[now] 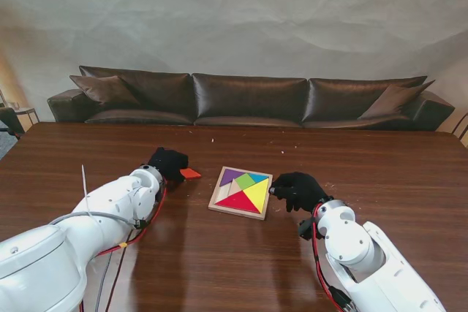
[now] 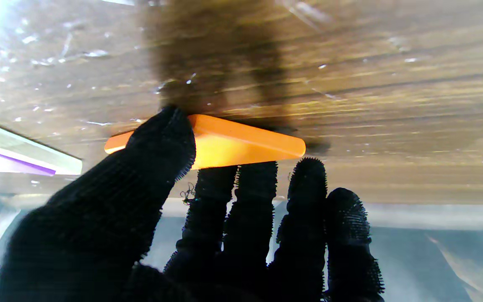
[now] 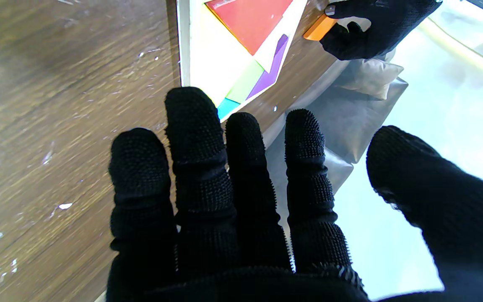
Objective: Assemble the tangram pieces into a square
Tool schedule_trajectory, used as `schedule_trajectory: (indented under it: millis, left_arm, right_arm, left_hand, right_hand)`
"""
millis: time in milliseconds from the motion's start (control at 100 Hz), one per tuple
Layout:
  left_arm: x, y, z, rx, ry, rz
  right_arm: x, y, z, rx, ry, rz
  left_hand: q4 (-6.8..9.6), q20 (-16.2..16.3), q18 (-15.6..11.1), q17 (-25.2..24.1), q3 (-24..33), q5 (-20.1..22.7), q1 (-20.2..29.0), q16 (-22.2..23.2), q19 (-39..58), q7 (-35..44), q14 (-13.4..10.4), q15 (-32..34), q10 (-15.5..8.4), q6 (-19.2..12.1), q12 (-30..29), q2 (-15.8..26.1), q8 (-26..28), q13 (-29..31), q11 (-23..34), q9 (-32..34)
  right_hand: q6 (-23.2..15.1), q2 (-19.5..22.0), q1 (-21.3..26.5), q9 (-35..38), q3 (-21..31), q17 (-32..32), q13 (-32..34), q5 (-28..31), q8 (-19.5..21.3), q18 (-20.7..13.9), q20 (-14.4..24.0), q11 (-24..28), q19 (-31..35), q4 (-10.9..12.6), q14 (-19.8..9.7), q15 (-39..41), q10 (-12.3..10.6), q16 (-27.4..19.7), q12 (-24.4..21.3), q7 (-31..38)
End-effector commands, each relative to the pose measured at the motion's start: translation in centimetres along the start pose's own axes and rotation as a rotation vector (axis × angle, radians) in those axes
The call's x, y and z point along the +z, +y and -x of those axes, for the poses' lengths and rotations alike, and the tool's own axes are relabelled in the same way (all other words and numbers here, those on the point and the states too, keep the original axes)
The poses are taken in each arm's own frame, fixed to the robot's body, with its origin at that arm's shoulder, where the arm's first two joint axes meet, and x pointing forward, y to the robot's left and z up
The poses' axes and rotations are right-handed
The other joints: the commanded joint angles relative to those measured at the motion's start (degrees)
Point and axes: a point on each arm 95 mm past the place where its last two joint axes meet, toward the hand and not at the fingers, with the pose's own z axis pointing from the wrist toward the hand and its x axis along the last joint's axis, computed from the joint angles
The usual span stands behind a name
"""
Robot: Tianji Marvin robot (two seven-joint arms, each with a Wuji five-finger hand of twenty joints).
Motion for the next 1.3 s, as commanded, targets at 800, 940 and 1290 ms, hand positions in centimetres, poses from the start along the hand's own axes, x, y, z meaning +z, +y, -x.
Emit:
schedule_trajectory:
  millis: [800, 940, 1290]
  left_arm:
    - [-1.45, 2.99, -0.06, -0.087, 0.041, 0.065]
    - [-1.48, 3.07, -0.15, -0.094, 0.044, 0.065]
    - [-1.36, 3.18, -0.49, -0.126, 0.045, 0.079]
  right_arm:
    - [0.05, -0.52, 0.27, 0.013, -0.012, -0.036]
    - [0.05, -0.48, 0.30, 0.015, -0.013, -0.036]
    - [0.05, -0.41, 0.38, 0.017, -0.016, -0.035]
  left_hand:
    - [1.99, -12.1, 3.3, 13.4, 3.7, 8.9, 12.2, -4.3, -1.7, 33.6, -1.7, -2.5, 0.4, -3.6, 7.9, -9.2, 8.2, 9.9, 24.6, 2.6]
    - [2.12, -11.9, 2.8, 14.3, 3.7, 8.9, 12.8, -3.3, -0.9, 33.7, -2.4, -1.4, 0.6, -3.4, 8.7, -9.1, 8.4, 11.0, 26.3, 2.1]
    - [2.55, -11.9, 2.2, 15.1, 2.4, 8.3, 13.5, -2.4, -0.6, 33.5, -2.6, -1.4, 0.9, -2.9, 9.0, -7.7, 8.7, 11.4, 26.8, 1.4]
  right_hand:
    - [0.3, 1.3, 0.7, 0.6, -0.6, -6.8, 1.4, 1.0, -0.3, 1.0, -0.4, -0.1, 1.9, -0.8, 0.1, 0.4, 0.9, 0.1, 0.2, 0.5]
    - [0.3, 1.4, 0.7, 0.6, -0.6, -6.9, 1.4, 1.0, -0.3, 1.1, -0.4, -0.1, 1.9, -0.7, 0.2, 0.4, 1.0, 0.1, 0.2, 0.5]
    - [0.3, 1.4, 0.8, 0.6, -0.7, -6.8, 1.5, 0.9, -0.3, 1.0, -0.4, -0.1, 1.9, -0.8, 0.2, 0.5, 1.0, 0.1, 0.2, 0.4]
